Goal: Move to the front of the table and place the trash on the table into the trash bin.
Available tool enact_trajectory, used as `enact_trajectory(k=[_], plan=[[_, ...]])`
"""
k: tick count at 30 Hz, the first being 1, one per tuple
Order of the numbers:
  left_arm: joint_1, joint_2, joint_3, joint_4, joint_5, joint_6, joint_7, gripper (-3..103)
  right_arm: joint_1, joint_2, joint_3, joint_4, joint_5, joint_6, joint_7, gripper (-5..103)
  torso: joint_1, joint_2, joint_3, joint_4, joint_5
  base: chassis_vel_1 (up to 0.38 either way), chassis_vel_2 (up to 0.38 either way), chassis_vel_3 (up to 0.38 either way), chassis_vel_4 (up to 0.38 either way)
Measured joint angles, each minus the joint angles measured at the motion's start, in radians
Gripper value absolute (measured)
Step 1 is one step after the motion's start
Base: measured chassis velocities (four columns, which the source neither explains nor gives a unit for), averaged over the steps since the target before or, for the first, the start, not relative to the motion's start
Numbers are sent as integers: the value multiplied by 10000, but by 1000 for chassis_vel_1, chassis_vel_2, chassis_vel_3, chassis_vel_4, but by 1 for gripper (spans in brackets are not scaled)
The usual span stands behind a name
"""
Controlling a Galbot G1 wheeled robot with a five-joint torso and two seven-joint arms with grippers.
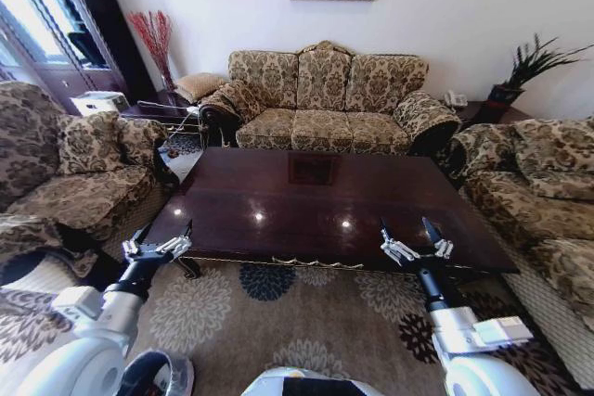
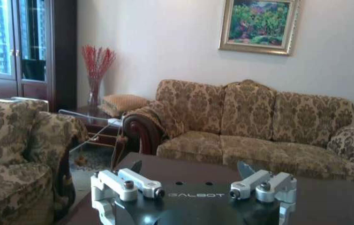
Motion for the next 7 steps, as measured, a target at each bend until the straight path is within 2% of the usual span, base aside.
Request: enact_trajectory(k=[7], plan=[[0,0,0,0,0,0,0,100,0,0,0,0,0,0,0,100,0,0,0,0,0,0,0,0,0]])
